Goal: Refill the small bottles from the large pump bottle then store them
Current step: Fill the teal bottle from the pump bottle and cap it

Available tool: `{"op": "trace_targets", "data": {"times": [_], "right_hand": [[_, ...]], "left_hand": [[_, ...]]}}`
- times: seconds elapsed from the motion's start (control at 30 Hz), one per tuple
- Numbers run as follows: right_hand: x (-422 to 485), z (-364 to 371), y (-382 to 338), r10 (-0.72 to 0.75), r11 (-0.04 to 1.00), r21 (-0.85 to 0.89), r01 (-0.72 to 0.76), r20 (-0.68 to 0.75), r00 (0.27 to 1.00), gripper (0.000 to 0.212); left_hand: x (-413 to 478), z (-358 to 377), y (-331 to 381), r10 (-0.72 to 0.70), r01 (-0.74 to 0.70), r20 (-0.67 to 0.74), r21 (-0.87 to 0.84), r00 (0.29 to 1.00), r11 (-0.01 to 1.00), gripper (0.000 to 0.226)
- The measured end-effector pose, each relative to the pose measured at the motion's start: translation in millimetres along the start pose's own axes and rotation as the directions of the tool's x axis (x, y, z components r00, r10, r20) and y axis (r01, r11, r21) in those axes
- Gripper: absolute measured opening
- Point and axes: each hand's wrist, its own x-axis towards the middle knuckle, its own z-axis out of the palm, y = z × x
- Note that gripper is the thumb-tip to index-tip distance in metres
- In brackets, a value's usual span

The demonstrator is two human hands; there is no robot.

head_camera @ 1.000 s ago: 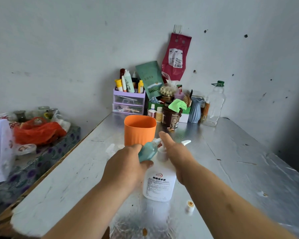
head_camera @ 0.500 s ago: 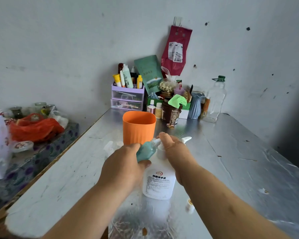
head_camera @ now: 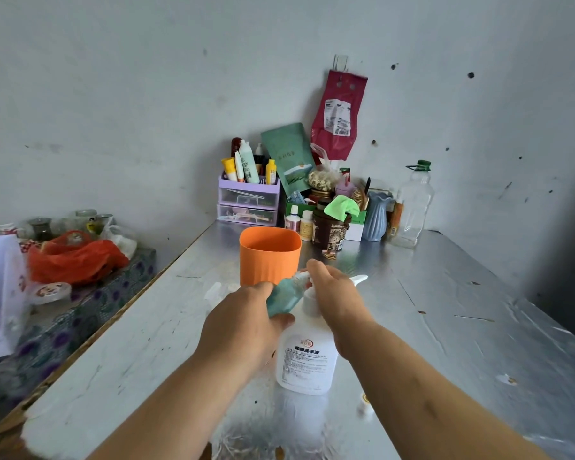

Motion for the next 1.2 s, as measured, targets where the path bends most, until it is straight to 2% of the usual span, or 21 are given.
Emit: {"op": "trace_targets", "data": {"times": [0.13,0.27,0.33,0.5,0.67,0.83,1.2], "right_hand": [[-1.3,-4.8,4.7,-0.114,0.991,-0.064,0.114,0.004,0.994,0.028],[-2.7,-3.0,10.9,-0.15,0.984,-0.098,0.15,0.006,0.989,0.045],[-0.7,-1.1,12.8,-0.166,0.976,-0.142,0.165,0.002,0.986,0.037],[-4.8,0.8,5.1,-0.083,0.98,-0.177,0.096,0.081,0.993,0.038],[-6.2,-5.8,-4.0,0.037,0.995,-0.099,-0.03,0.066,0.997,0.03],[-7.6,-8.7,-0.2,0.118,0.993,-0.02,-0.117,0.066,0.991,0.039],[2.1,-8.3,7.7,0.128,0.991,0.012,-0.13,0.08,0.989,0.036]], "left_hand": [[1.5,1.3,-2.1,0.009,-0.009,-0.013,0.002,1.0,1.0,0.027],[1.7,5.8,-4.8,0.02,-0.02,-0.019,-0.023,1.0,1.0,0.026],[2.6,8.0,-6.6,0.024,-0.024,-0.021,-0.022,0.999,0.999,0.026],[2.3,8.6,-9.2,0.01,-0.01,0.002,-0.009,1.0,1.0,0.027],[-0.9,2.9,-3.9,0.012,-0.012,0.011,-0.015,1.0,1.0,0.025],[-1.2,-2.7,1.3,0.008,-0.008,-0.007,-0.005,1.0,1.0,0.027],[1.4,4.6,-4.5,0.025,-0.026,-0.02,-0.027,0.999,0.999,0.027]]}}
